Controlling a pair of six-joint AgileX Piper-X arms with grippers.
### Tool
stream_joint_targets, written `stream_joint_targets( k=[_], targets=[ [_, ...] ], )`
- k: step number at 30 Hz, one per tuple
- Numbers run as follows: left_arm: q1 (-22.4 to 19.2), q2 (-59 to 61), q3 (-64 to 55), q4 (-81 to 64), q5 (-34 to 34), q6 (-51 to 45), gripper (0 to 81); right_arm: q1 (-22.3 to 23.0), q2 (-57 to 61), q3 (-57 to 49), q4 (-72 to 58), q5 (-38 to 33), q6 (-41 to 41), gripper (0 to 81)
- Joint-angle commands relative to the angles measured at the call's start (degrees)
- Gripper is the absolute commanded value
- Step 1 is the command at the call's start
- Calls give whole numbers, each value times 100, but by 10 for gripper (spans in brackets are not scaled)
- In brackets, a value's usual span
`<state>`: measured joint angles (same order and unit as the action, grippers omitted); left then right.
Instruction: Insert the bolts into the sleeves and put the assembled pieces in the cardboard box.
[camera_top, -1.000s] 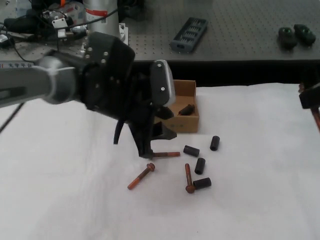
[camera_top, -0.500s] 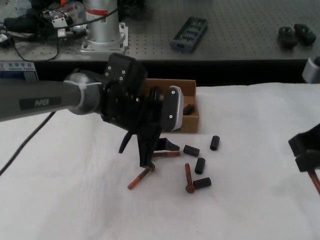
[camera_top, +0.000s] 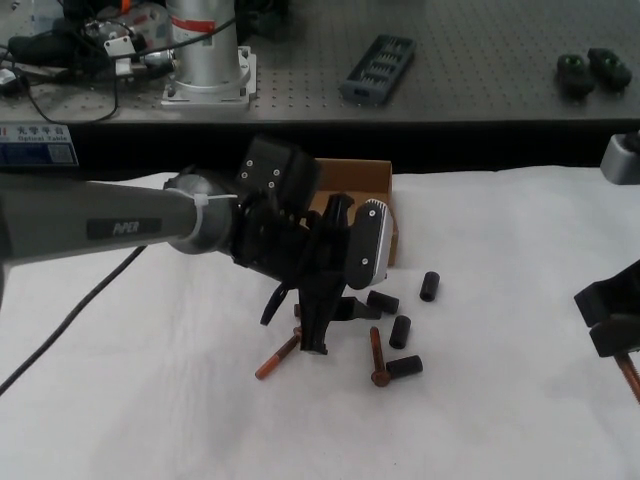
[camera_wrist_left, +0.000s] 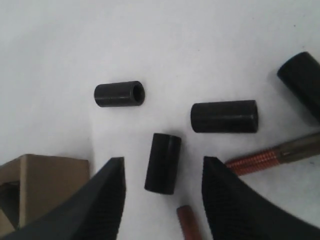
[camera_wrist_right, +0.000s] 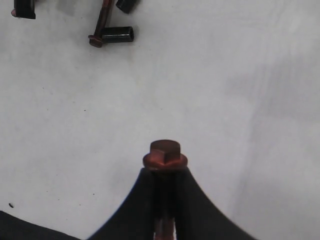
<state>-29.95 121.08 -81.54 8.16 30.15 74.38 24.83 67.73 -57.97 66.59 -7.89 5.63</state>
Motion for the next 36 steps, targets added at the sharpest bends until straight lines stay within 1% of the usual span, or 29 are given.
stream_joint_targets(
  k=[1,10,18,25,26,31,36],
  targets=[
    [-6,80,-68,-295,4,235,356,0,-87,-13,-38,-80,-58,28],
    [-6,320,-308,-270,-148,190,356,0,-87,-13,-38,-80,-58,28],
    [-6,463,-497,-231,-147,108,356,0,-87,-13,-38,-80,-58,28],
    [-6,502,-517,199,-110,-30,356,0,-87,-13,-38,-80,-58,28],
    [-6,502,-517,236,-95,-30,351,0,-87,-13,-38,-80,-58,28],
    [-6,502,-517,292,166,-30,267,0,-87,-13,-38,-80,-58,28],
    [5,585,-531,405,183,-30,265,0,-87,-13,-38,-80,-58,28]
  ],
)
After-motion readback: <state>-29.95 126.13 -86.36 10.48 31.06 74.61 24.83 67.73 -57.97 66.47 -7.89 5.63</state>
